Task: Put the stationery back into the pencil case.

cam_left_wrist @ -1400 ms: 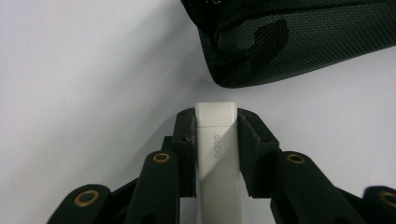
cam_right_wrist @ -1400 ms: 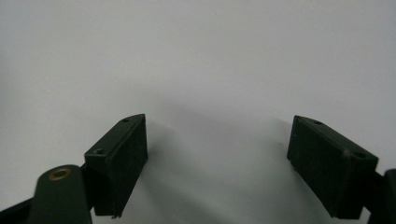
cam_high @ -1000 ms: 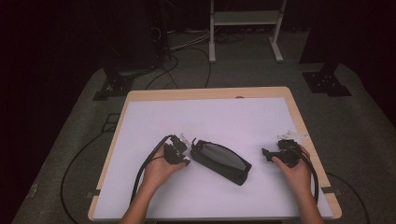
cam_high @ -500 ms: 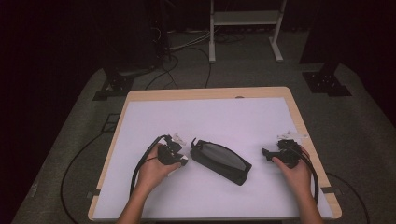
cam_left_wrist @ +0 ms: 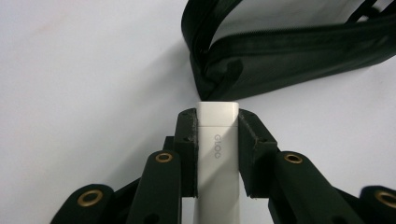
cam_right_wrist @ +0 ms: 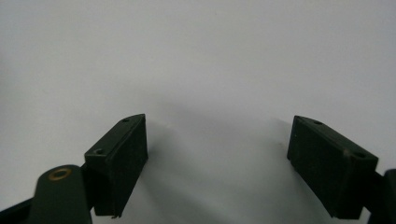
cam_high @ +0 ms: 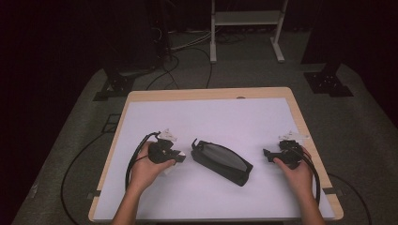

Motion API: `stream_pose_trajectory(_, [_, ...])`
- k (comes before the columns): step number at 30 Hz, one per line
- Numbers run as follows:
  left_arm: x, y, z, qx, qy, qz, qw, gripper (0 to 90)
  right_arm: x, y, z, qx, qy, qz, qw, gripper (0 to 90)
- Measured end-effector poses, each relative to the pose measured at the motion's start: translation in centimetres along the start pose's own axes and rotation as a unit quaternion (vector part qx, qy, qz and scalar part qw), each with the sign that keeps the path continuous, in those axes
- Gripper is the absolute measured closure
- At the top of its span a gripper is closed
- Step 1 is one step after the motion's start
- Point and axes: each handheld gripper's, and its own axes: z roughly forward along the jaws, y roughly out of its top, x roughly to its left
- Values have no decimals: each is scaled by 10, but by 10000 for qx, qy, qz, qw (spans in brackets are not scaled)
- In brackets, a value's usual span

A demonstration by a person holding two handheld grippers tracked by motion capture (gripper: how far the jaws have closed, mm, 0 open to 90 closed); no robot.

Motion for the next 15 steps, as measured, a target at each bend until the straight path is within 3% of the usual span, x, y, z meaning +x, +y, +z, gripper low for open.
stream_pose_trajectory(5, [-1, 3, -7, -369, -147, -1, 9992, 712, 0, 0, 0, 1, 0, 0, 10000, 188])
stream_pose_trajectory(15, [-7, 13, -18, -989, -484, 154, 9938, 712, 0, 0, 0, 2, -2, -2, 10000, 188])
